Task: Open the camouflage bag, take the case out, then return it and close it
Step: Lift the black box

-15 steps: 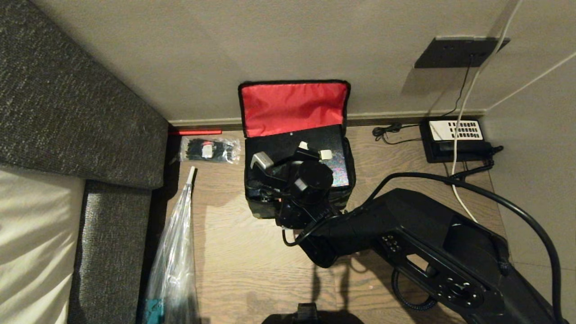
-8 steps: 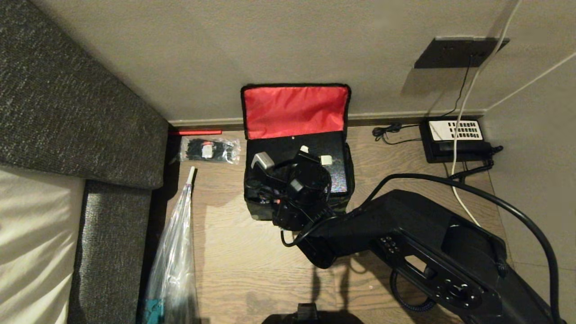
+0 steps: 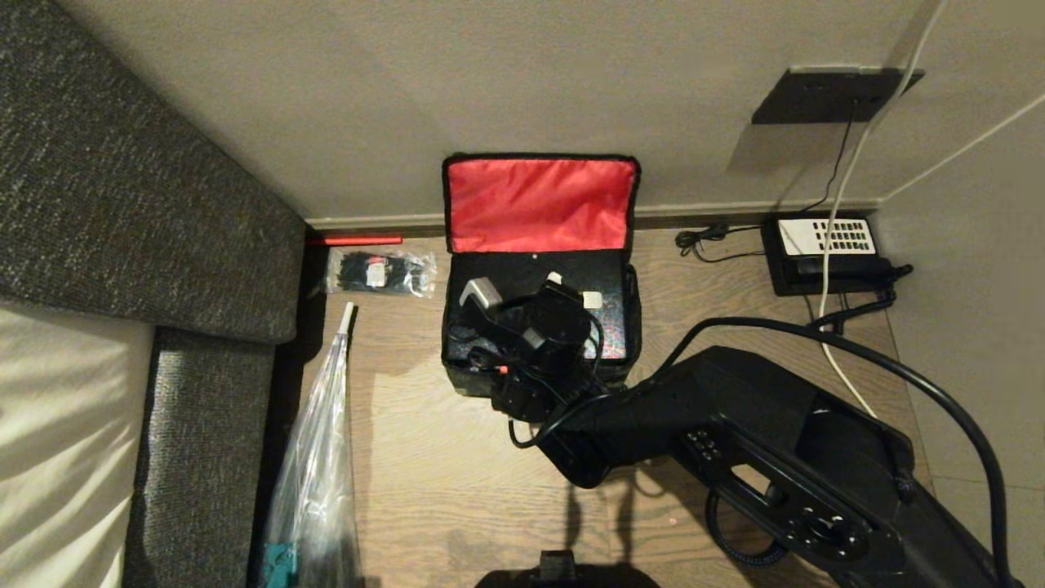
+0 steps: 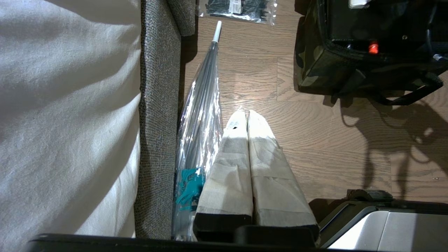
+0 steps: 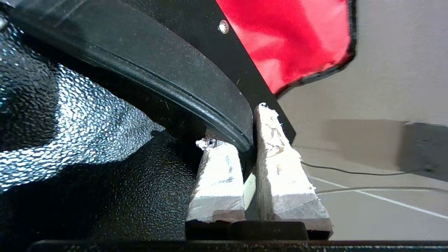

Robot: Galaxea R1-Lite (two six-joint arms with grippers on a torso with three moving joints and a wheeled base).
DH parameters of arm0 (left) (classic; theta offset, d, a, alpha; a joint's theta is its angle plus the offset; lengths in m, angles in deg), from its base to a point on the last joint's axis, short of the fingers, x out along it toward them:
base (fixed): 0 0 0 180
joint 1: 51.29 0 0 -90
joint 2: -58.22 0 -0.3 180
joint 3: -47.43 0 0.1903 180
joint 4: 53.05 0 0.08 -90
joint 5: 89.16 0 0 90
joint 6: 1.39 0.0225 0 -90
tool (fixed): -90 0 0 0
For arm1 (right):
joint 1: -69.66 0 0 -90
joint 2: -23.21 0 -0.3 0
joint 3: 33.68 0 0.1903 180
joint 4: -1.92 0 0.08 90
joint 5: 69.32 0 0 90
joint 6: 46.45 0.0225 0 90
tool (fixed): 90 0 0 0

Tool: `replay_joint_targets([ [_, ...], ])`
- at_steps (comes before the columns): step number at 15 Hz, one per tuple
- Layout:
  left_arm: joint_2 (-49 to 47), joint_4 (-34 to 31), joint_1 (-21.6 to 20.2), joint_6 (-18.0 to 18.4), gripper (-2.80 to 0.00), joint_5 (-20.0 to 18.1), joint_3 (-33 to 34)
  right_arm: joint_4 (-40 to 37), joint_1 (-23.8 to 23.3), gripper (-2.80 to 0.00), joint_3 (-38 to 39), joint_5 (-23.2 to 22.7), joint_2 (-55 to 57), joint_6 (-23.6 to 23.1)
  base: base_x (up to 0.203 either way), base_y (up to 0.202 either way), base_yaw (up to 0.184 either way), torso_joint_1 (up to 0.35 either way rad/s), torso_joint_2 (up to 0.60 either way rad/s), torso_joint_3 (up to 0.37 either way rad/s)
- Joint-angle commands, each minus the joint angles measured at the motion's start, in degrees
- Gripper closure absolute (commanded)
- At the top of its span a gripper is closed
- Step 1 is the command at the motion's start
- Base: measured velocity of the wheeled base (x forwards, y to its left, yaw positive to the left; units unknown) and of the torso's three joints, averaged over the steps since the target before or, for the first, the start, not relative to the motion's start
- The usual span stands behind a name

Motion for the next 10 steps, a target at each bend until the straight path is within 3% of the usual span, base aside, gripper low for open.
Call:
replay_joint_targets([
  [1, 0.11, 0.01, -0.02, -0.02, 0.0, 0.02, 0.18, -4.74, 0.06, 0.0, -1.11, -0.18, 0.25, 6.21, 0.0, 0.0, 0.0, 0.0, 0.0, 0.0],
  [3, 0.11, 0.01, 0.0, 0.01, 0.0, 0.02, 0.18, -11.56, 0.12, 0.0, -3.06, -2.52, 0.93, 15.62, 0.0, 0.0, 0.0, 0.0, 0.0, 0.0],
  [5, 0.11, 0.01, -0.04, 0.0, 0.0, 0.02, 0.18, -17.65, 0.14, 0.0, -4.29, -7.72, 1.1, 23.8, 0.0, 0.0, 0.0, 0.0, 0.0, 0.0],
  [10, 0.11, 0.01, 0.0, 0.01, 0.0, 0.02, 0.18, -18.36, 0.23, 0.0, -4.74, -8.3, 0.42, 25.57, 0.0, 0.0, 0.0, 0.0, 0.0, 0.0],
])
